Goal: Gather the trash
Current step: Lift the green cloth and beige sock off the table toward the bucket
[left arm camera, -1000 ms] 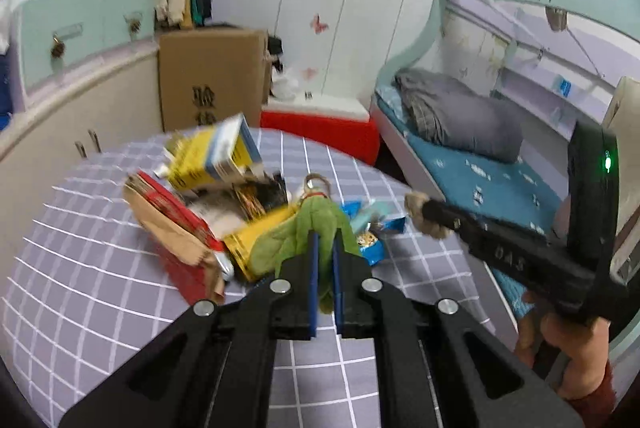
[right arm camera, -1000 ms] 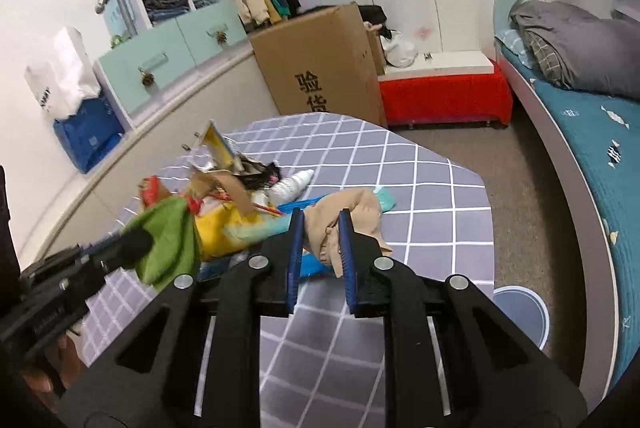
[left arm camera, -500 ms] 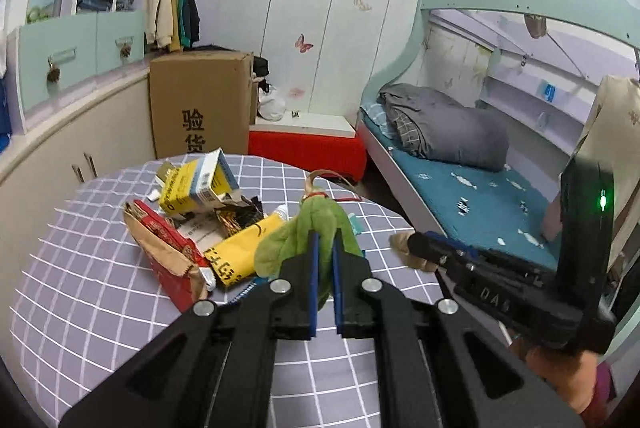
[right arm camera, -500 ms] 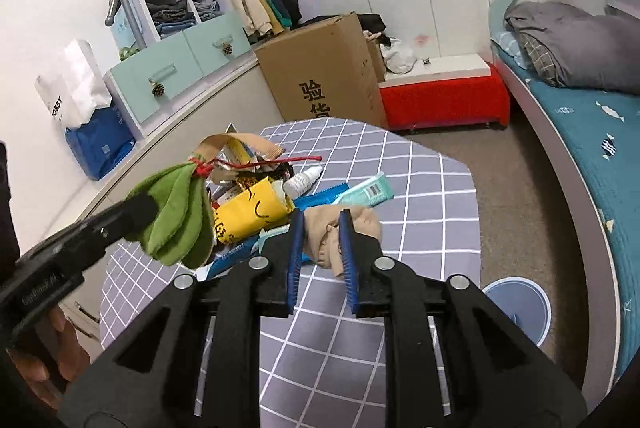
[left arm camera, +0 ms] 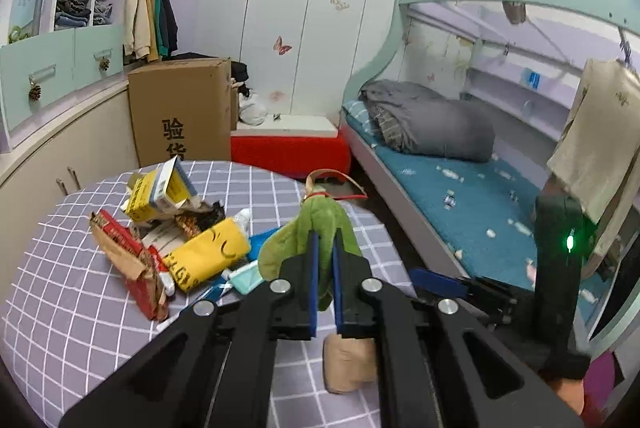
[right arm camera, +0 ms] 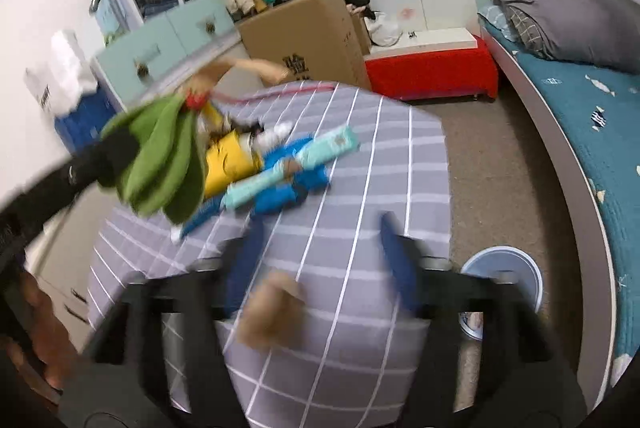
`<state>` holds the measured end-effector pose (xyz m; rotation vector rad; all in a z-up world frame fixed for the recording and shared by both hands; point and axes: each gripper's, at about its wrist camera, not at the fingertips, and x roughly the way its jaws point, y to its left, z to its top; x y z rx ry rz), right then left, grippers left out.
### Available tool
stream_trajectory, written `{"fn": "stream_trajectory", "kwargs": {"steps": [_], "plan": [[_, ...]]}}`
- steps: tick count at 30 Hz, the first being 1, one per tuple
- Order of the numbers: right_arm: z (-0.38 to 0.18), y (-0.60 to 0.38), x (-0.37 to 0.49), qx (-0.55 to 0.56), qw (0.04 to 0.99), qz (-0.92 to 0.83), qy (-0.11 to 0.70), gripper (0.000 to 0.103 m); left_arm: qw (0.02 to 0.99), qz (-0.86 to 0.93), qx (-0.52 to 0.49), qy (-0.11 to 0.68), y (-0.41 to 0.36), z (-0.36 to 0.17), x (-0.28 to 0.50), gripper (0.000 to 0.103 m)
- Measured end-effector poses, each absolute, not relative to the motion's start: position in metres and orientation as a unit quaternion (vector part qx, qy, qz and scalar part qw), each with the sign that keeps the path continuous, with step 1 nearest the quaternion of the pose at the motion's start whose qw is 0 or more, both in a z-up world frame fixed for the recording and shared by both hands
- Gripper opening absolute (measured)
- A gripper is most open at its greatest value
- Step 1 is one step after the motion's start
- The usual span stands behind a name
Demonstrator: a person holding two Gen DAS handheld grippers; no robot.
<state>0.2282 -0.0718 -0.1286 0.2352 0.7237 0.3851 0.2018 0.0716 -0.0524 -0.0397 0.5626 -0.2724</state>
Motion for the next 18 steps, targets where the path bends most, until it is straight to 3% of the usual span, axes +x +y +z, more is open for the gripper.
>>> {"fn": "stream_trajectory", "kwargs": {"steps": [7,9,11,14,18], "plan": [[-0.155,-0.044,0.214,0.098,0.897,0.214,0.374,0.060,0.945,-0.117,0.000,0.304,0.077,-0.072,0.185,0.006],[-0.159,-0.039,0.215,0.090,0.895,0.211,0.382,0.051,0.943,-0.116,0.003,0.313,0.077,-0.078,0.183,0.006],[-0.165,-0.036,0.216,0.081,0.893,0.209,0.391,0.032,0.941,-0.113,0.005,0.318,0.077,-0.082,0.181,0.006],[-0.167,-0.040,0.213,0.089,0.894,0.212,0.383,0.017,0.941,-0.114,0.006,0.320,0.074,-0.082,0.181,0.006],[-0.147,-0.072,0.202,0.123,0.912,0.190,0.341,0.015,0.941,-0.127,0.014,0.314,0.056,-0.077,0.182,0.006]]}}
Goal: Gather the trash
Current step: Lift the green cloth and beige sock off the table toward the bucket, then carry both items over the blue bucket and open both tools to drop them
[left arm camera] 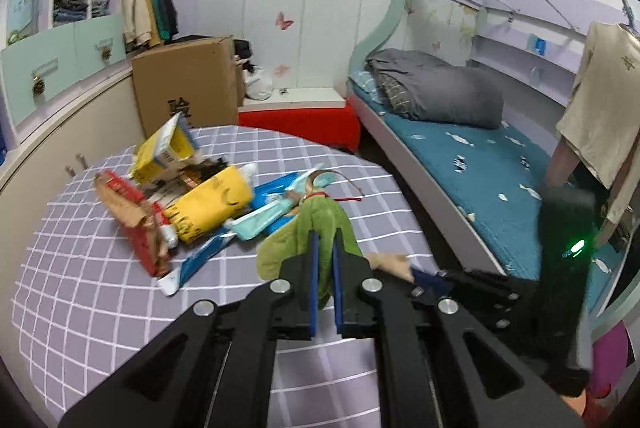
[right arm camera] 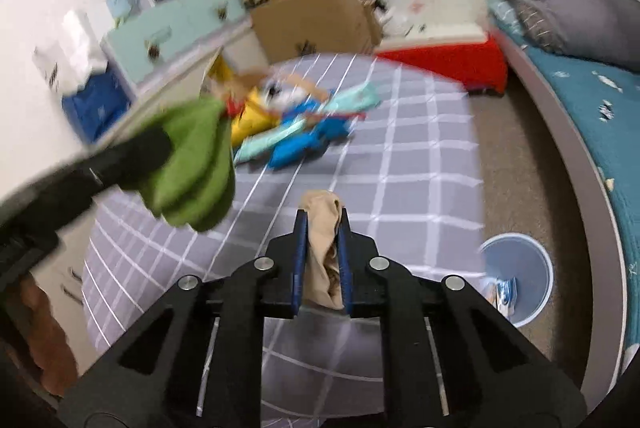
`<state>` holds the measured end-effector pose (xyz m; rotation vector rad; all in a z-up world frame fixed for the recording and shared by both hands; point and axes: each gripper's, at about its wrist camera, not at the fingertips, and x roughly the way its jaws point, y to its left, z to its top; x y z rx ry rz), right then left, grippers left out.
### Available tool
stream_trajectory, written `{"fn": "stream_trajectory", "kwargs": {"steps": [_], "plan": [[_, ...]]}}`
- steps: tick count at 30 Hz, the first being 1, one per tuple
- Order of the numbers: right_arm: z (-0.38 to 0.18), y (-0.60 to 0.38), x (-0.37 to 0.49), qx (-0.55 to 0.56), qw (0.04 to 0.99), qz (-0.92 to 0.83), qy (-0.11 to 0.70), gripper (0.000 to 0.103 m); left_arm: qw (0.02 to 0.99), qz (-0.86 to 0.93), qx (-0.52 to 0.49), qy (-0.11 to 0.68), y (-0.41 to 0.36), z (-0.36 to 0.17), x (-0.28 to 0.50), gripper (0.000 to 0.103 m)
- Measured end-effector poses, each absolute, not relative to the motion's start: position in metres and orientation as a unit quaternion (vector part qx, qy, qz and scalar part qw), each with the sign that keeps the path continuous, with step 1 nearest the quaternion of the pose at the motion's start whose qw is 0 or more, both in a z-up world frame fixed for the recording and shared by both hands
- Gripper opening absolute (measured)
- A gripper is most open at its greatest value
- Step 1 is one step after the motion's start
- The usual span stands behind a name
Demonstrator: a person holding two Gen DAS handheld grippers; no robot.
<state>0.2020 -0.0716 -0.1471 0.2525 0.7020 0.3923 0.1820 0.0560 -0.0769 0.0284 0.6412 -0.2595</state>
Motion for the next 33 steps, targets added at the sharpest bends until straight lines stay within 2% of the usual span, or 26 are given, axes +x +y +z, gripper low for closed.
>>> {"fn": "stream_trajectory", "kwargs": {"steps": [5,9,15,21,27,29,33], "plan": [[-0.131,-0.130,0.190,0.162,0.928,0.148,0.303,0.014,0.937,-0.169,0.033,0.303,0.007,-0.070,0.186,0.006],[-0.140,-0.187,0.182,0.201,0.932,0.092,0.286,0.015,0.923,-0.225,0.032,0.311,-0.047,-0.074,0.198,0.006],[-0.185,-0.260,0.186,0.254,0.919,0.018,0.301,0.015,0.904,-0.266,0.053,0.331,-0.129,-0.105,0.224,0.006],[-0.241,-0.305,0.214,0.284,0.898,-0.022,0.335,0.015,0.888,-0.265,0.081,0.368,-0.180,-0.159,0.261,0.006],[-0.294,-0.328,0.260,0.298,0.881,-0.043,0.366,0.028,0.872,-0.240,0.083,0.419,-0.197,-0.210,0.300,0.006],[-0.306,-0.335,0.265,0.294,0.877,-0.055,0.377,0.041,0.868,-0.231,0.089,0.432,-0.200,-0.224,0.306,0.006],[-0.323,-0.345,0.255,0.302,0.867,-0.073,0.389,0.043,0.854,-0.224,0.094,0.460,-0.206,-0.252,0.317,0.006]]}}
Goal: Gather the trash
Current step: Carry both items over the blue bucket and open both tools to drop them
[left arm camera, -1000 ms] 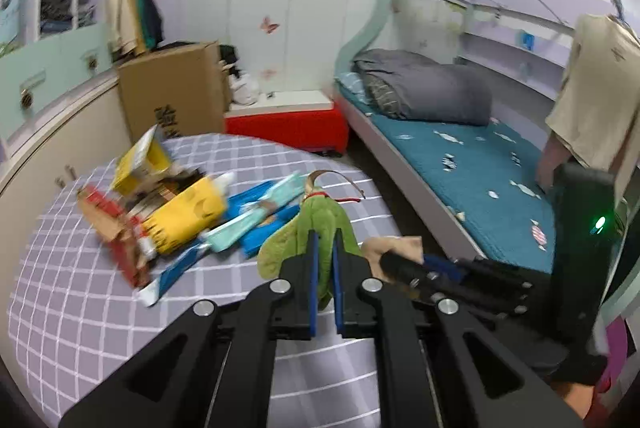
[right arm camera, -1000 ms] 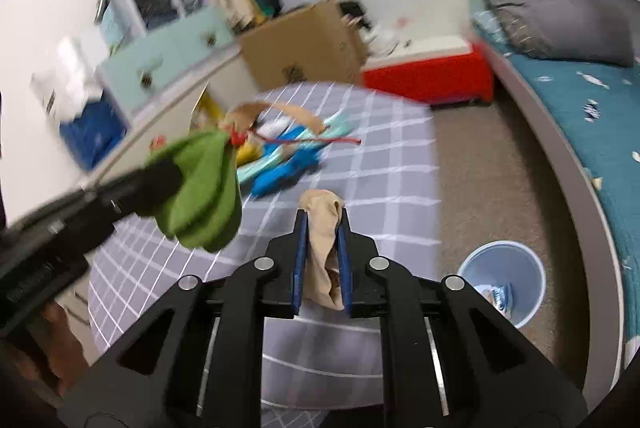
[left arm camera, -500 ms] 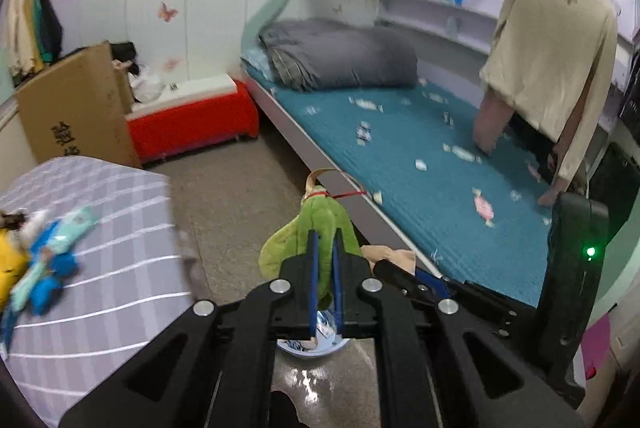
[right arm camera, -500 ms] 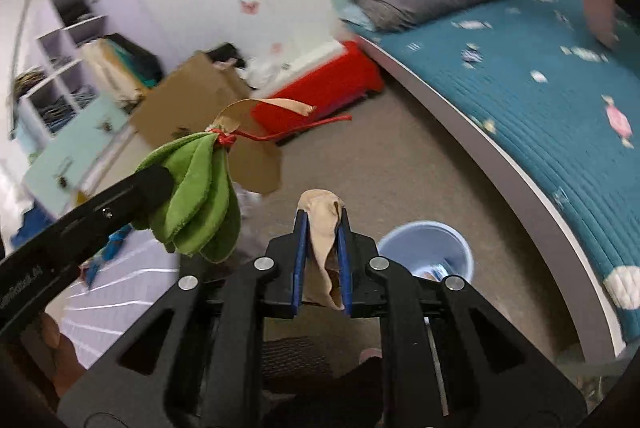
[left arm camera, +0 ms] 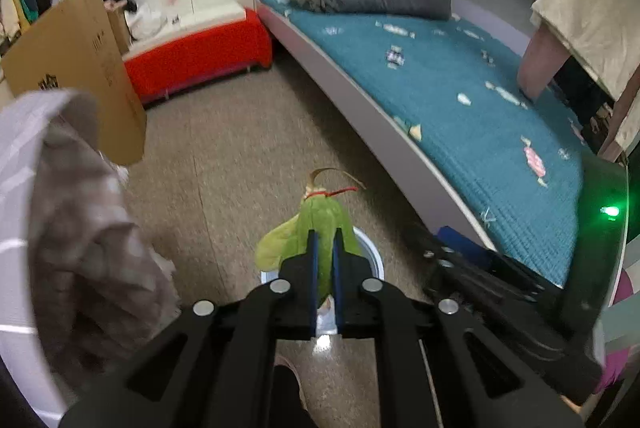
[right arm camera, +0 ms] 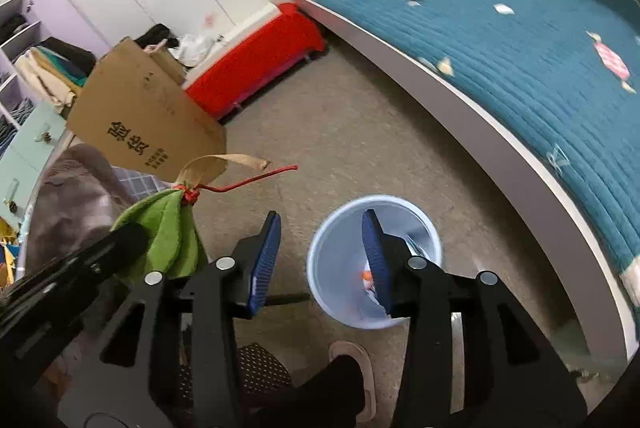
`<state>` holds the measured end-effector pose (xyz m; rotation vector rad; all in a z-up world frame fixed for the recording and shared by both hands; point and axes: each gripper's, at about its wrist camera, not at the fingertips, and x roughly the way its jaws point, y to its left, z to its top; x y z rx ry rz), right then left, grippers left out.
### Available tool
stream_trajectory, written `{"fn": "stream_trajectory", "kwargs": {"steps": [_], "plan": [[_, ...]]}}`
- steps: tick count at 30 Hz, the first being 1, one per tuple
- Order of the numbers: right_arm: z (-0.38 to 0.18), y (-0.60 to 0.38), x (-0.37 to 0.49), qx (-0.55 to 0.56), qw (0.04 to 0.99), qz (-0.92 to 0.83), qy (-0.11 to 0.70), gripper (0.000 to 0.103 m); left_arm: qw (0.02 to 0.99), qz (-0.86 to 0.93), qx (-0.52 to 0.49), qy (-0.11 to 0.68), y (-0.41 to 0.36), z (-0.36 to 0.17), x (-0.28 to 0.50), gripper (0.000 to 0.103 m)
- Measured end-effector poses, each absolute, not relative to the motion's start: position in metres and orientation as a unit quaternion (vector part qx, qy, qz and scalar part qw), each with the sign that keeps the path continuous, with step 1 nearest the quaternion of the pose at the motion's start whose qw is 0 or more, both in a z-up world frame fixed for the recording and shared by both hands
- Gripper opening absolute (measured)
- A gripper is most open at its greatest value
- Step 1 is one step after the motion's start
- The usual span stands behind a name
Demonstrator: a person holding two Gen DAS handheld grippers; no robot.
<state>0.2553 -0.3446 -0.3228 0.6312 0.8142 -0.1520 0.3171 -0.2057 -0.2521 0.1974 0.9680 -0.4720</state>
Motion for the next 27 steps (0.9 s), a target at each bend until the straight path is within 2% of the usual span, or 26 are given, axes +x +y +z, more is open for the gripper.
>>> {"fn": "stream_trajectory", "kwargs": {"steps": [8,11,17,18,19,20,21,27], "plan": [[-0.331,-0.357,0.224,0.316,0.865,-0.109,0.375,0.047,0.821,-0.233,0.105,0.511,-0.218,-0.294,0.328,0.007],[-0.329,-0.358,0.219,0.318,0.869,-0.112,0.364,0.051,0.816,-0.232,0.105,0.519,-0.222,-0.300,0.333,0.009],[-0.324,-0.361,0.216,0.319,0.871,-0.116,0.356,0.051,0.820,-0.231,0.100,0.514,-0.232,-0.300,0.343,0.009],[-0.323,-0.362,0.215,0.324,0.870,-0.118,0.353,0.051,0.822,-0.233,0.101,0.509,-0.234,-0.298,0.343,0.013],[-0.323,-0.362,0.216,0.327,0.869,-0.118,0.351,0.051,0.822,-0.233,0.106,0.508,-0.236,-0.299,0.344,0.034],[-0.323,-0.362,0.215,0.327,0.870,-0.119,0.350,0.051,0.823,-0.226,0.113,0.509,-0.238,-0.300,0.345,0.061],[-0.322,-0.362,0.216,0.325,0.869,-0.119,0.352,0.051,0.829,-0.211,0.119,0.504,-0.238,-0.299,0.345,0.067],[-0.317,-0.359,0.211,0.328,0.868,-0.116,0.354,0.051,0.827,-0.215,0.105,0.509,-0.230,-0.293,0.336,0.068]]}}
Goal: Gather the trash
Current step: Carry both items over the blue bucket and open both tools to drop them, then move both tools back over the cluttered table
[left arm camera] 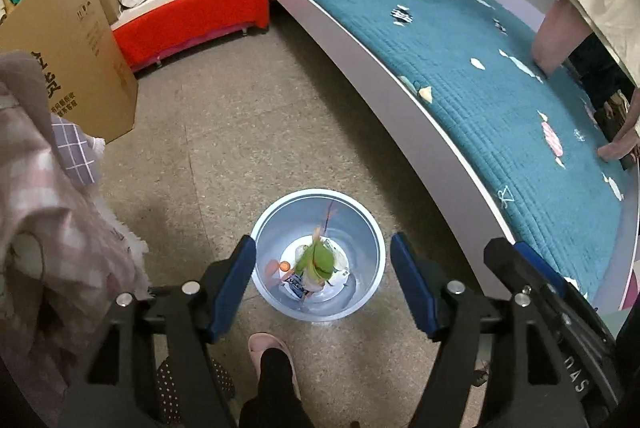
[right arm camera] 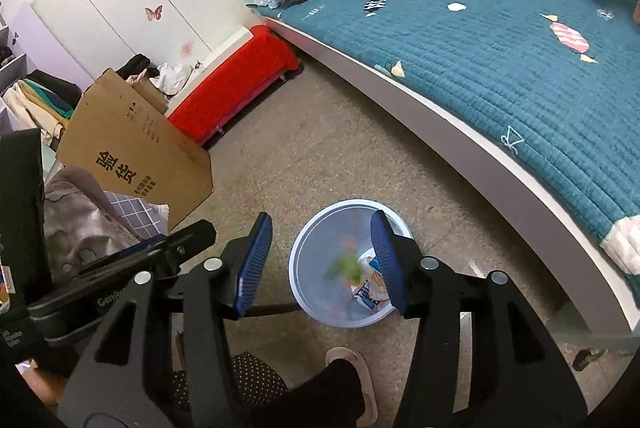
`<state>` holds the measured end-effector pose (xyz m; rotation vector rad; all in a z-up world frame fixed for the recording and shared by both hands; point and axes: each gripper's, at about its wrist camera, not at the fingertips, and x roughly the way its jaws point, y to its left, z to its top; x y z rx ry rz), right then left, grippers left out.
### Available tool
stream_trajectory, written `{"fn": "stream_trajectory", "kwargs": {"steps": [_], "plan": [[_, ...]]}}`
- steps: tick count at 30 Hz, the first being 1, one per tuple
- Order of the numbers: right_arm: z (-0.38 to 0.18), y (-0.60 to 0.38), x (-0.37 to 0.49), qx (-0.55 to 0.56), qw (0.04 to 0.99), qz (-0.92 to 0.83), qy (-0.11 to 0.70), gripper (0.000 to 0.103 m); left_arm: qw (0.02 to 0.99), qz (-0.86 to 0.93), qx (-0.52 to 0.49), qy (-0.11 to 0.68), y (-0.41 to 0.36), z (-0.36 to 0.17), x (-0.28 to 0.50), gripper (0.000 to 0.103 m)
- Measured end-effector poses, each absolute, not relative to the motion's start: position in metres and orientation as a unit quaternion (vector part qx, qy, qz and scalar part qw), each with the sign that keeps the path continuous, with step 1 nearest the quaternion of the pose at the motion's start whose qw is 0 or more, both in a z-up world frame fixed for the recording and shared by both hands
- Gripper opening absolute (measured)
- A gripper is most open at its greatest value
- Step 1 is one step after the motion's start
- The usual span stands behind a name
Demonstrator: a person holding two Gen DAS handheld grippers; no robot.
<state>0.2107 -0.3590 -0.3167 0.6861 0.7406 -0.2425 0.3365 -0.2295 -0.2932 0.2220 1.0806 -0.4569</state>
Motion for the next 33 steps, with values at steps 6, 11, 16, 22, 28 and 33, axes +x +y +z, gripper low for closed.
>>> {"fn": "stream_trajectory", "kwargs": {"steps": [6,11,16,22,28,33], "plan": [[-0.298,-0.353,0.199,0.322,0.873,-0.117,0.348,0.052,0.835,-0.210,0.094,0.499,-0.221,-0.270,0.317,0.068],[-0.267,-0.348,0.176,0.332,0.878,-0.097,0.331,0.053,0.856,-0.222,0.093,0.456,-0.215,-0.228,0.292,0.069],[-0.222,-0.337,0.151,0.326,0.892,-0.077,0.303,0.054,0.891,-0.220,0.123,0.378,-0.208,-0.169,0.254,0.070],[-0.174,-0.295,0.142,0.304,0.911,-0.024,0.279,0.057,0.921,-0.193,0.134,0.310,-0.162,-0.114,0.222,0.076],[-0.150,-0.229,0.156,0.264,0.922,0.038,0.282,0.058,0.934,-0.158,0.132,0.292,-0.084,-0.089,0.211,0.077],[-0.140,-0.164,0.179,0.220,0.926,0.086,0.296,0.058,0.939,-0.125,0.135,0.289,-0.019,-0.081,0.212,0.077]]}}
